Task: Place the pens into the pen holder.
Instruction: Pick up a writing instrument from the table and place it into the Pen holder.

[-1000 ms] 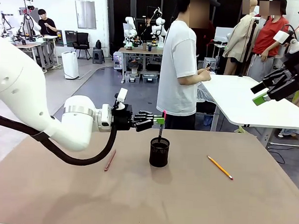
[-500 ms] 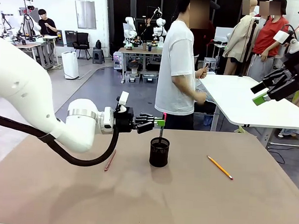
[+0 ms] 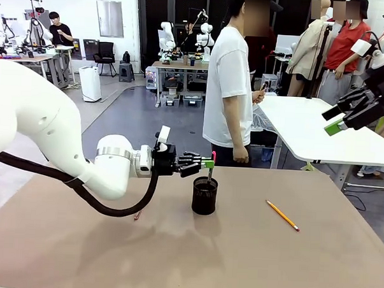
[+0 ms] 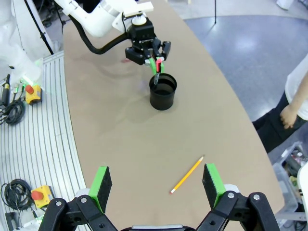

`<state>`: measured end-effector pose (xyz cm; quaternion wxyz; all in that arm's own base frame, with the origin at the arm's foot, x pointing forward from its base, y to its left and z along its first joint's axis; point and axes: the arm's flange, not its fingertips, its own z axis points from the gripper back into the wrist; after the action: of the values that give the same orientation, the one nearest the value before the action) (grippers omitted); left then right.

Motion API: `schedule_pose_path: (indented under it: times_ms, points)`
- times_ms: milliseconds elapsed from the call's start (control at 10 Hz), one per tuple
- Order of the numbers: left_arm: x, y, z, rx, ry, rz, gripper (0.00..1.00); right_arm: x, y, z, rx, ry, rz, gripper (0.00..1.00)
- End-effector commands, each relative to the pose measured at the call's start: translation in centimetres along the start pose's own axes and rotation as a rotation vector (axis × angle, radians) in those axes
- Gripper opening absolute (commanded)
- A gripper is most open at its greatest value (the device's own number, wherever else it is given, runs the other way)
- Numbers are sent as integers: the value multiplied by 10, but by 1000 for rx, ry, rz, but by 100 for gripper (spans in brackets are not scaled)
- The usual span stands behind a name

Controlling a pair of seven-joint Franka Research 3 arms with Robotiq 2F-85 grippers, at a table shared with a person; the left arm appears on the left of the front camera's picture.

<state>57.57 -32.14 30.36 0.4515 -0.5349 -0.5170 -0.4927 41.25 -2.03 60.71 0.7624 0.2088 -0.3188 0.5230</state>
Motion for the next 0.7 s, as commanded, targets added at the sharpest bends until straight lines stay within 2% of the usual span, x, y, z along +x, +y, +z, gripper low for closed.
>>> schedule_pose_path:
  times_ms: [0,200,600]
  points:
    - [-3,5,-1,-12,9,-32,0,0,0,1,-3,-2,0,100]
    - [-7,8,0,-20,22,-32,0,0,0,1,-3,-2,0,100]
    - [-6,7,2,-20,26,-25,78,0,0,1,-3,-2,0,100]
